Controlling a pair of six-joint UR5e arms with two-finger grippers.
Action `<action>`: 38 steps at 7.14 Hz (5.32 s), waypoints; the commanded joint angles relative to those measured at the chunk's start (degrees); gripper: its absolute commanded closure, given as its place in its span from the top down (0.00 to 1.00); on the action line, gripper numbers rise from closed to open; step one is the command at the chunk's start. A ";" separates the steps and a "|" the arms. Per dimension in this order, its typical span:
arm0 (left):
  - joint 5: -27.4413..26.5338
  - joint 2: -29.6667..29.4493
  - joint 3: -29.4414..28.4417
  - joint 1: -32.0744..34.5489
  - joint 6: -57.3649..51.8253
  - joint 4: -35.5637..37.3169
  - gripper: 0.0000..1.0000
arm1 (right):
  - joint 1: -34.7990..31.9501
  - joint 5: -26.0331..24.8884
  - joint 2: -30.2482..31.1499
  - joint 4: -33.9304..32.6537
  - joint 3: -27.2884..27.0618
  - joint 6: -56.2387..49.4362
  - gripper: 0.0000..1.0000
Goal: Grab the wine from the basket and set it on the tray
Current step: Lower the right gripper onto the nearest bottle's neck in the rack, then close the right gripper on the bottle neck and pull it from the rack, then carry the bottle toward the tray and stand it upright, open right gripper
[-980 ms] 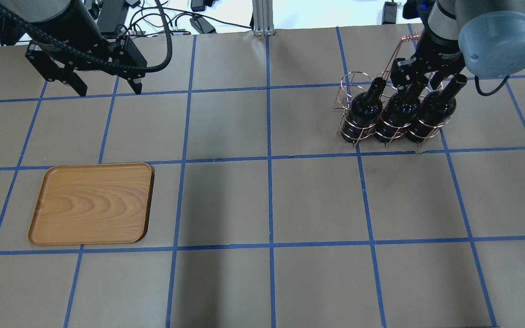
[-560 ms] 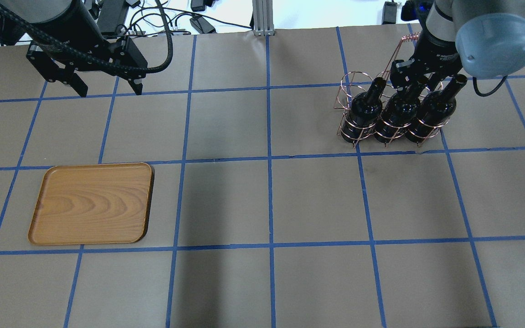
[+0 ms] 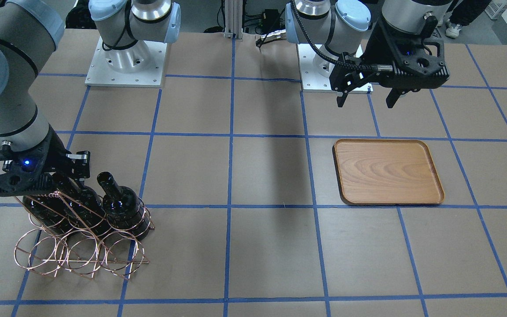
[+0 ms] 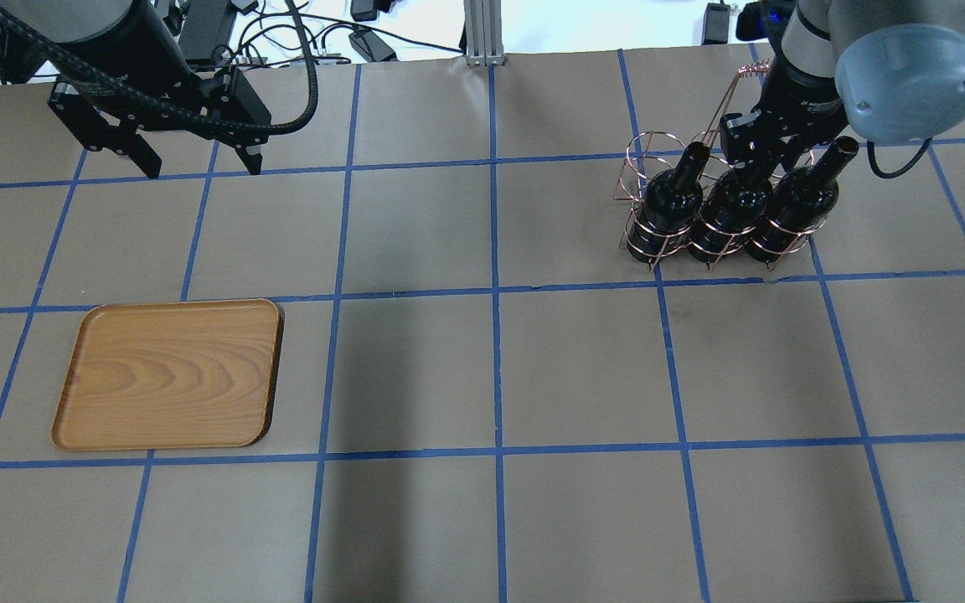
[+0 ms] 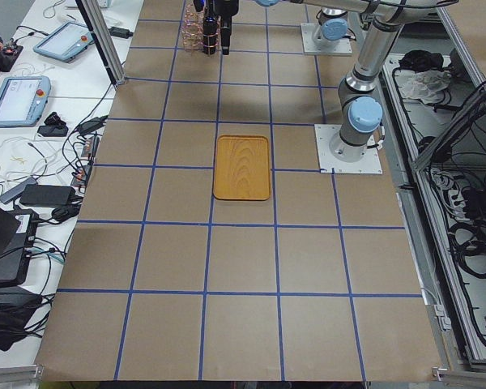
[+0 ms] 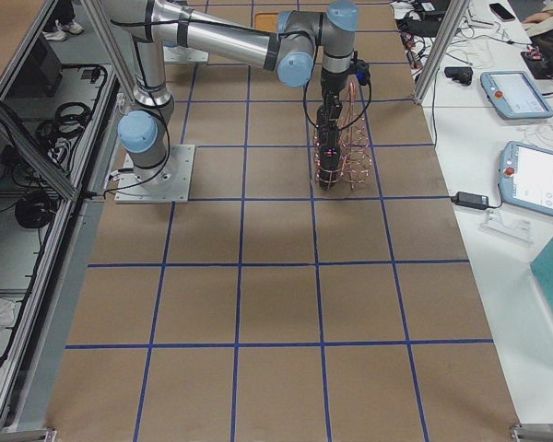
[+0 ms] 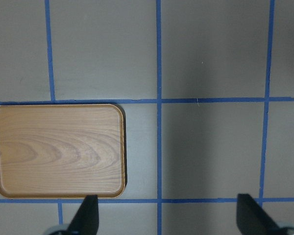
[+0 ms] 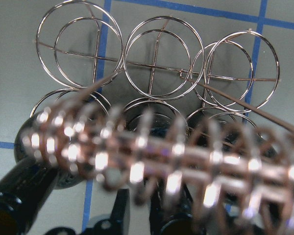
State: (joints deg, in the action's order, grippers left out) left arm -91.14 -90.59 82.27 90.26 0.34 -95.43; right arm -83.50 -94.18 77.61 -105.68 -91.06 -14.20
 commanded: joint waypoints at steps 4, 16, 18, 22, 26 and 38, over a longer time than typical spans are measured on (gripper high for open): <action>0.00 -0.02 0.00 0.00 0.19 0.07 1.00 | 0.00 0.40 0.17 1.35 0.26 -0.04 0.00; 0.00 -0.02 0.00 -0.09 0.10 0.06 1.00 | -0.53 0.58 8.51 25.86 13.63 -0.74 0.00; 0.00 -0.02 0.00 0.00 0.10 0.07 1.00 | -1.66 0.67 11.32 28.41 13.63 -0.30 0.00; 0.00 -0.02 0.00 0.00 0.10 -0.02 1.00 | -13.42 2.67 11.69 28.60 13.63 16.34 0.00; 0.00 -0.02 0.00 0.00 0.10 -0.02 1.00 | -24.14 4.62 6.69 22.91 13.45 32.52 0.00; 0.26 -0.02 0.09 -0.09 -0.08 -0.02 1.00 | -38.41 5.06 -2.64 7.42 4.49 48.83 0.00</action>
State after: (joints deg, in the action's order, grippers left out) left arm -90.85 -90.61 82.28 90.25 0.26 -95.45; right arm -121.60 -89.12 75.01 -97.95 -86.14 34.61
